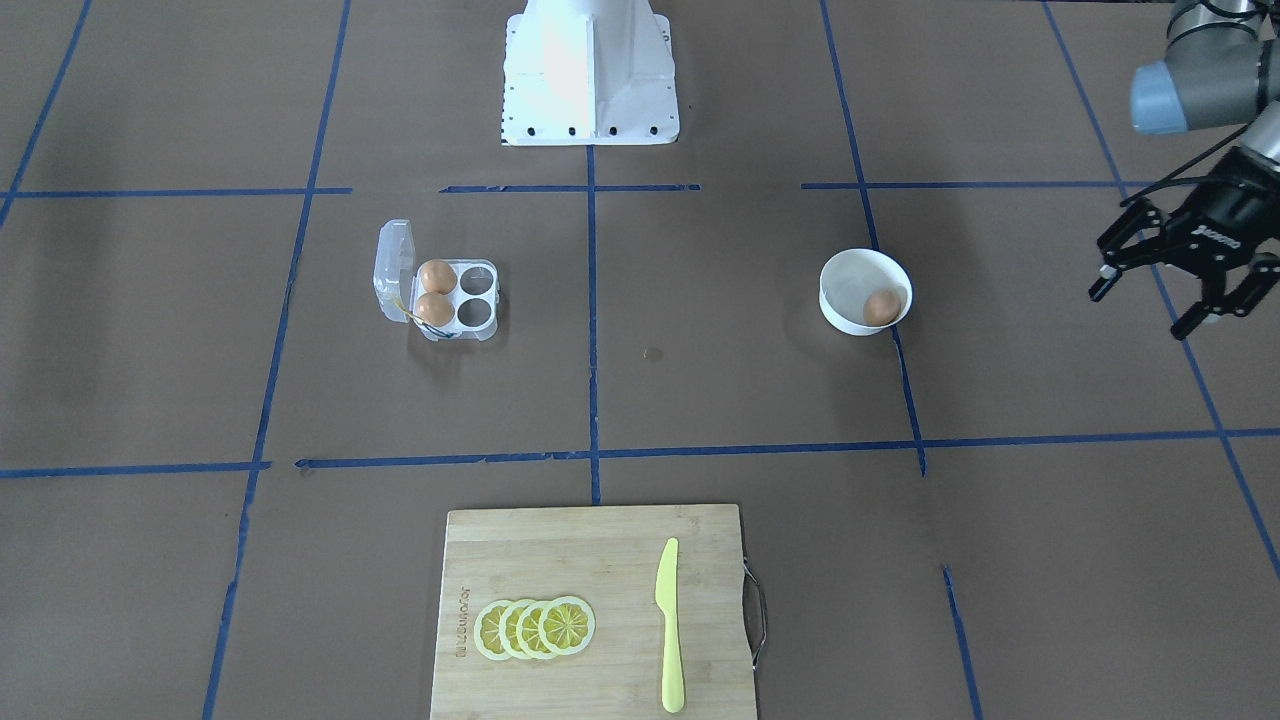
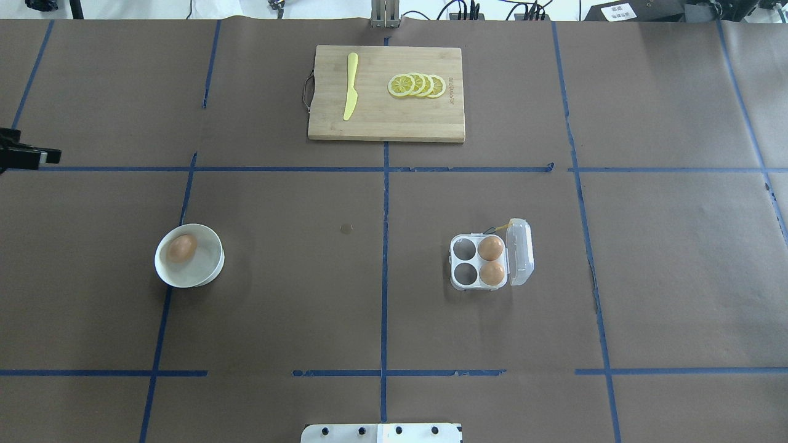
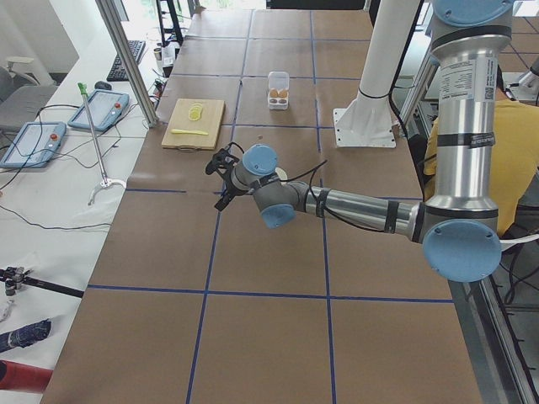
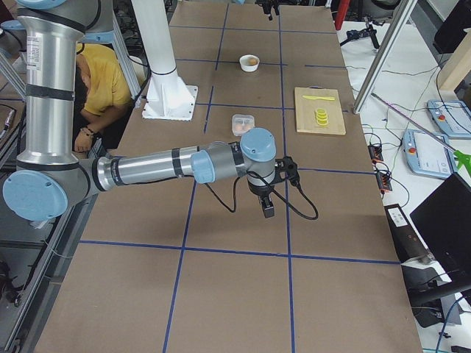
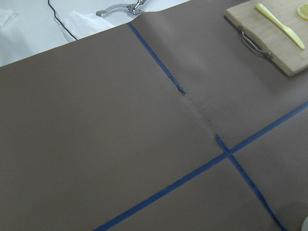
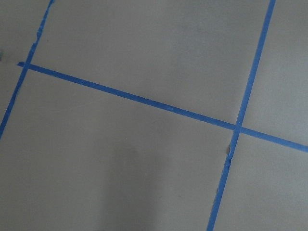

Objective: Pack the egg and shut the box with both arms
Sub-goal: 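Move the left gripper over the white bowl holding the brown egg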

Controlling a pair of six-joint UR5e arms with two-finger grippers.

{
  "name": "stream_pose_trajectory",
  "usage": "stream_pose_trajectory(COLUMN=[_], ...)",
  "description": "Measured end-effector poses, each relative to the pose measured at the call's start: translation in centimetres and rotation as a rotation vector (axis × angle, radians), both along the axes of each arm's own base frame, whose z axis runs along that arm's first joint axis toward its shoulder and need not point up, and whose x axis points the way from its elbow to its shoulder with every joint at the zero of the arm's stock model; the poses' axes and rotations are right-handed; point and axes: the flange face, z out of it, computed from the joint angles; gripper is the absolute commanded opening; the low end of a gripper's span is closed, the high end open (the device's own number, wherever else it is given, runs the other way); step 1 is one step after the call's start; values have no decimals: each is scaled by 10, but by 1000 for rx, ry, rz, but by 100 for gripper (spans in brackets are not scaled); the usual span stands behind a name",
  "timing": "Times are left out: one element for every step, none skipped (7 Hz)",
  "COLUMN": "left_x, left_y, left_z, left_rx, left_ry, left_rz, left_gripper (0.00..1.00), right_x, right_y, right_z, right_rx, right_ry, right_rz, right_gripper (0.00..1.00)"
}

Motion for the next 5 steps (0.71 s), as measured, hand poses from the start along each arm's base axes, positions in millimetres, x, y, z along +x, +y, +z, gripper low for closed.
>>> stream_pose_trajectory(left_x=[35,62,83,109,139], left_y=[13,26,38,49,58], left_z=[-25,-48,-59,-64,-66], left_rx=[-55,-99,-132,-168,-189], left_ry=[-2,-16,-20,-15,-15], left_rz=[-7,2,17,24,23], left_gripper=[80,73,73,73,73], right_x=[0,0,0,0,0], right_y=[1,1,2,2,2], right_z=[1,1,2,2,2], right_rx=[-1,-3,-4,-5,-5], right_ry=[0,0,0,0,0], right_rz=[0,0,0,0,0], right_gripper=[100,100,100,100,100])
